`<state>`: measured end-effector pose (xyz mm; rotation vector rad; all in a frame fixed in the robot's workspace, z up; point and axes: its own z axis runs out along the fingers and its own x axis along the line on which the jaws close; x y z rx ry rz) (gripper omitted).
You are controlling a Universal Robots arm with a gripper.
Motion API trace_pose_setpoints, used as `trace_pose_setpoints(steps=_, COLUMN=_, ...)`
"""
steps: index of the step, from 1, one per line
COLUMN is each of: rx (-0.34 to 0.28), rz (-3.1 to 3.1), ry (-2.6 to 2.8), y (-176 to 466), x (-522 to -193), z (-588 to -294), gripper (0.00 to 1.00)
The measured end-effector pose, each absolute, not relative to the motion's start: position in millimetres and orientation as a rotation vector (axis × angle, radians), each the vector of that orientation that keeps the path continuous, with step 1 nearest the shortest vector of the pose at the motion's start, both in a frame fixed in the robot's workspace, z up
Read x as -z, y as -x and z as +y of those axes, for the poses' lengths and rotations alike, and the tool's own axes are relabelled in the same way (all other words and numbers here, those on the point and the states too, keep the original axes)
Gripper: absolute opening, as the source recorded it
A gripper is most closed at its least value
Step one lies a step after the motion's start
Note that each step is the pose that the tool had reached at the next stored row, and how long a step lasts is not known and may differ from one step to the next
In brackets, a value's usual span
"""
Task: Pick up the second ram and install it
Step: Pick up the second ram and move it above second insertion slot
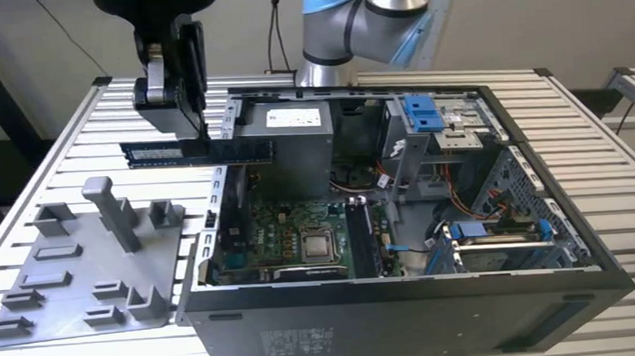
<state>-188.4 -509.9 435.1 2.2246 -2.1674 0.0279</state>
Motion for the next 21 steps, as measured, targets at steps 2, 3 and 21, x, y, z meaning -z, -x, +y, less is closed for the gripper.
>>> trace_pose_setpoints(steps=2, rx=-0.027, rz=-2.167, ry=-2.224, y=181, x=-435, z=-510, gripper=0.14)
trace_pose_setpoints(steps=3, rx=-0.026, rz=-2.167, ry=-2.224, y=177, x=-435, z=-510, gripper=0.14)
trace_pose_setpoints(steps=21, rx=-0.016, rz=-2.162, ry=-2.219, y=105, x=-435, z=-510, gripper=0.14)
